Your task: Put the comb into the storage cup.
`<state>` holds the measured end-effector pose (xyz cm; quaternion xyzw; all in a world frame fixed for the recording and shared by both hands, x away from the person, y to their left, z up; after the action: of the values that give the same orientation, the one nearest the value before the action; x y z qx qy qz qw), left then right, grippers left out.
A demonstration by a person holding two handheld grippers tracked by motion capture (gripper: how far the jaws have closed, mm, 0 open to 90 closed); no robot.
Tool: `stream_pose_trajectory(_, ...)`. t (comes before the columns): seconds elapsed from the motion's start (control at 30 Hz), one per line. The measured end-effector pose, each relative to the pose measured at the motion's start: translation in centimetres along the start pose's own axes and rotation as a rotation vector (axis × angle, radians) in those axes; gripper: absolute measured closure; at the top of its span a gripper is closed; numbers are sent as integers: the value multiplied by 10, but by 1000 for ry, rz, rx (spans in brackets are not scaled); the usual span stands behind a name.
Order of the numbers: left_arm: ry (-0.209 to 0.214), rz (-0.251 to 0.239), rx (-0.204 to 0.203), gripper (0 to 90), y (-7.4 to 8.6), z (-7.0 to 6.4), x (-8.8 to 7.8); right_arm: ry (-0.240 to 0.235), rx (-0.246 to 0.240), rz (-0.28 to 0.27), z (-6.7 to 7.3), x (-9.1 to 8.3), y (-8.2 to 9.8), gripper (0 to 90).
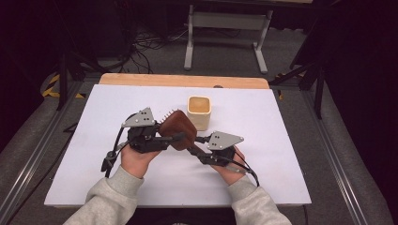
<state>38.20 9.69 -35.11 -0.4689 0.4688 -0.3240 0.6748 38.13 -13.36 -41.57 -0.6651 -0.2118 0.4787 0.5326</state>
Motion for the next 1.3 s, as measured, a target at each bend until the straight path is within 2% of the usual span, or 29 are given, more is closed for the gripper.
stream_pose_trajectory(0.2, -5, 13, 20, 580, -13, 4, -3, -31, 45, -44, -3, -8, -4, 244)
stream_pose_trajectory(0.3, -12, 29, 44, 579, -21, 8, -4, -37, 74, -62, -6, -13, -6, 123)
stream_pose_trajectory(0.4, -14, 36, 51, 578, -32, 12, -5, -47, 100, -73, -9, -18, -7, 50)
stream_pose_trajectory(0.53, -20, 58, 72, 577, -46, 19, -5, -45, 124, -82, -13, -24, -6, 15)
stream_pose_trajectory(0.77, -35, 79, 102, 575, -68, 27, -1, -20, 151, -84, -22, -36, 1, 12)
stream_pose_trajectory(1.3, -65, 98, 100, 568, -97, 46, 1, 47, 218, -119, -44, -57, 11, 12)
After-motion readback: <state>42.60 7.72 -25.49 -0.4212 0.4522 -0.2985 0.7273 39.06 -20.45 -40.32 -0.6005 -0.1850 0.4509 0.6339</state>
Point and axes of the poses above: each handheld gripper's, and its own axes: x roughly forward along the jaws, y roughly out of its underside, z roughly to its left, the point moved 2 cm from there along x, roughly forward along the jaws, and after that the axes turned 15 degrees about x, right-handed, at the moved point
